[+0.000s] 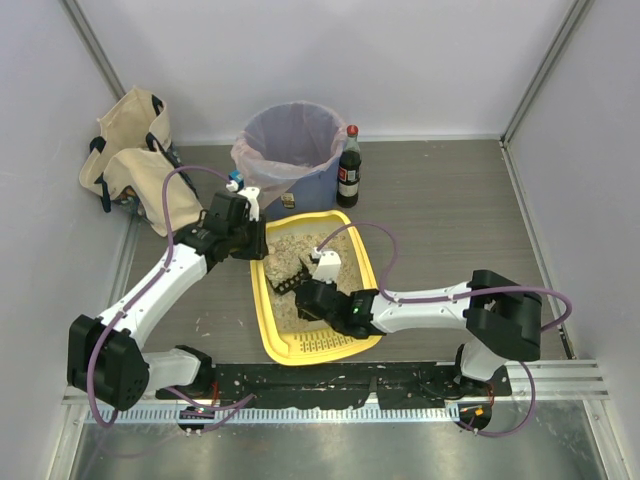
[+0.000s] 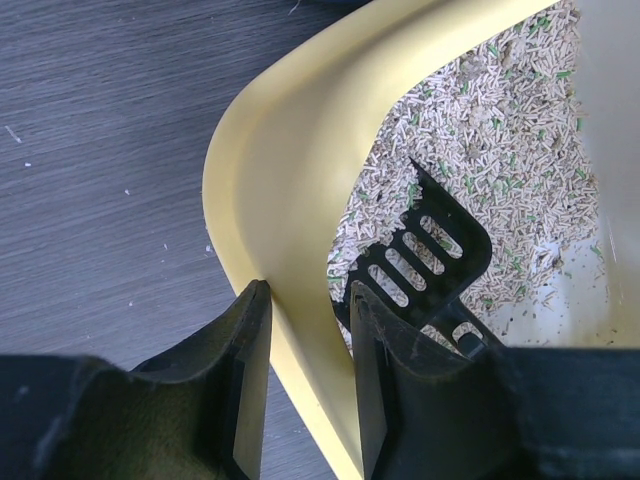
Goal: Clean the litter box
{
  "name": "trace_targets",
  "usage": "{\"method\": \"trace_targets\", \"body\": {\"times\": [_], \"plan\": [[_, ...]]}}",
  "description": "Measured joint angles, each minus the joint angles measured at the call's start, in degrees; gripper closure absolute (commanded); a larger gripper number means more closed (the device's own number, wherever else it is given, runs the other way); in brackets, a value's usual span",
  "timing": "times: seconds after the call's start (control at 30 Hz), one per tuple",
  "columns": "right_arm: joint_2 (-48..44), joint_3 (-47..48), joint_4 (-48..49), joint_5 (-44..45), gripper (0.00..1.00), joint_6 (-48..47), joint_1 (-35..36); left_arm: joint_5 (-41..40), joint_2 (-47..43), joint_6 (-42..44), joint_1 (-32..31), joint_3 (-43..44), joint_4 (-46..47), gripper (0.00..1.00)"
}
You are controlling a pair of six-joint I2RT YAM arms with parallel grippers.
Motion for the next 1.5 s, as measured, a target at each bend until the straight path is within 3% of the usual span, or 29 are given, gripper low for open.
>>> {"method": "trace_targets", "body": {"times": [0.8,1.2,1.5], "plan": [[2.60,-1.29,7.76,-0.79,0.98,1.27,-4.04,0.48,0.00,-0.13,0.44,0.00,0.70,0.66],[4.24,-6.64,19.19,2.05,0.98,0.28,-3.91,0.09,0.09,0.02,0.59,0.00,1.55,0.67],[0.63,-10.38,19.63,7.08,0.99,2.16,-3.91,1.79,0.55,-0.50,0.42,0.00,3.43,0.68]]}}
